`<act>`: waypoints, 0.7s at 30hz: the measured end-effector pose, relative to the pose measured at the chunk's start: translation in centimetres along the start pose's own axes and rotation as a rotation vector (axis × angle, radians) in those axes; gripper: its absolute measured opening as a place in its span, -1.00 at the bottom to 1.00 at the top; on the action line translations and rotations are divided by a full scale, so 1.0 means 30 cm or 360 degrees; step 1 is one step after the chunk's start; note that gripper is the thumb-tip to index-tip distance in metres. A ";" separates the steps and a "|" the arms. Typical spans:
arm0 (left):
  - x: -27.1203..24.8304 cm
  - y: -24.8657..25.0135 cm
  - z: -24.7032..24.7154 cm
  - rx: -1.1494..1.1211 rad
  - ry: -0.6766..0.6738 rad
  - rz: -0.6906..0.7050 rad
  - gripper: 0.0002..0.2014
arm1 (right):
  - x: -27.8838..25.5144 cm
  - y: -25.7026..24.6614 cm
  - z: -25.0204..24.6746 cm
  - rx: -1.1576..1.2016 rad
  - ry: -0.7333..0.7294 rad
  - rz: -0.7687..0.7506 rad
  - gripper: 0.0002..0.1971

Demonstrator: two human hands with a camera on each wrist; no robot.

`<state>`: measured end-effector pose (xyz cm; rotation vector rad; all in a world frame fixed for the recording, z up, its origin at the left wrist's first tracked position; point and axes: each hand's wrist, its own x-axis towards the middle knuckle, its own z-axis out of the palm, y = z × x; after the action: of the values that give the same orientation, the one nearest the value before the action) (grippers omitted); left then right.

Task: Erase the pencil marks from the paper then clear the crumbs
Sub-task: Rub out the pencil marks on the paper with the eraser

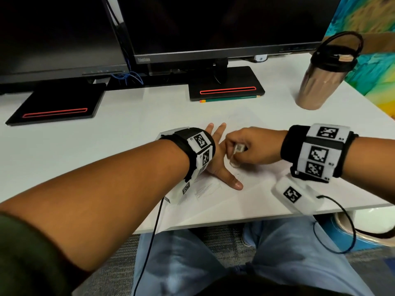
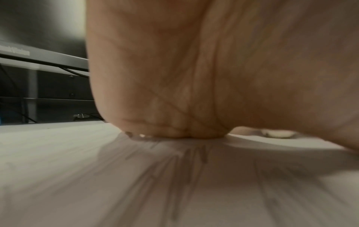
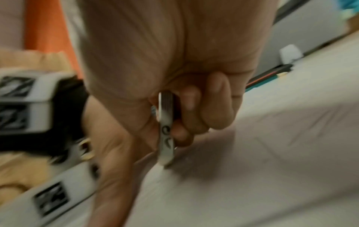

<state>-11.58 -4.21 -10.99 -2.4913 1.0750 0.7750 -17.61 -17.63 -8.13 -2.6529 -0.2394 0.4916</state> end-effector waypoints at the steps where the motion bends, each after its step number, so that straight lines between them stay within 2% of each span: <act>1: 0.001 0.000 0.002 -0.0008 0.0010 -0.0002 0.35 | 0.001 0.010 -0.010 0.0001 0.0065 0.0047 -0.93; 3: 0.001 -0.001 0.002 -0.0012 0.0017 -0.0012 0.36 | 0.006 0.014 -0.014 -0.0049 0.0143 0.0048 -0.92; 7: -0.009 0.005 -0.008 0.0023 -0.0013 -0.0018 0.28 | 0.000 -0.020 0.005 -0.0050 0.0013 -0.0054 -0.83; 9: -0.006 0.006 -0.004 0.0024 0.0002 -0.0017 0.33 | 0.008 -0.010 -0.013 -0.0055 0.0120 0.0009 -0.78; 11: -0.006 0.004 -0.004 0.0023 0.0007 -0.0023 0.32 | 0.016 -0.016 -0.014 -0.0116 0.0120 -0.0019 -0.74; 14: -0.015 0.009 -0.009 0.0029 -0.0010 -0.0019 0.25 | 0.017 -0.032 -0.002 -0.0118 -0.0025 -0.0066 -0.82; 18: -0.008 0.005 -0.006 0.0016 0.0004 -0.0016 0.30 | 0.015 -0.015 -0.016 -0.0138 0.0108 -0.0014 -0.88; 21: -0.014 0.003 -0.012 0.0037 -0.0010 -0.0008 0.24 | 0.004 -0.026 0.014 -0.0139 -0.0042 -0.0119 -0.86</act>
<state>-11.75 -4.20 -10.46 -2.4697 1.0694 0.7643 -17.72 -16.73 -8.16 -2.7121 -0.3748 0.5027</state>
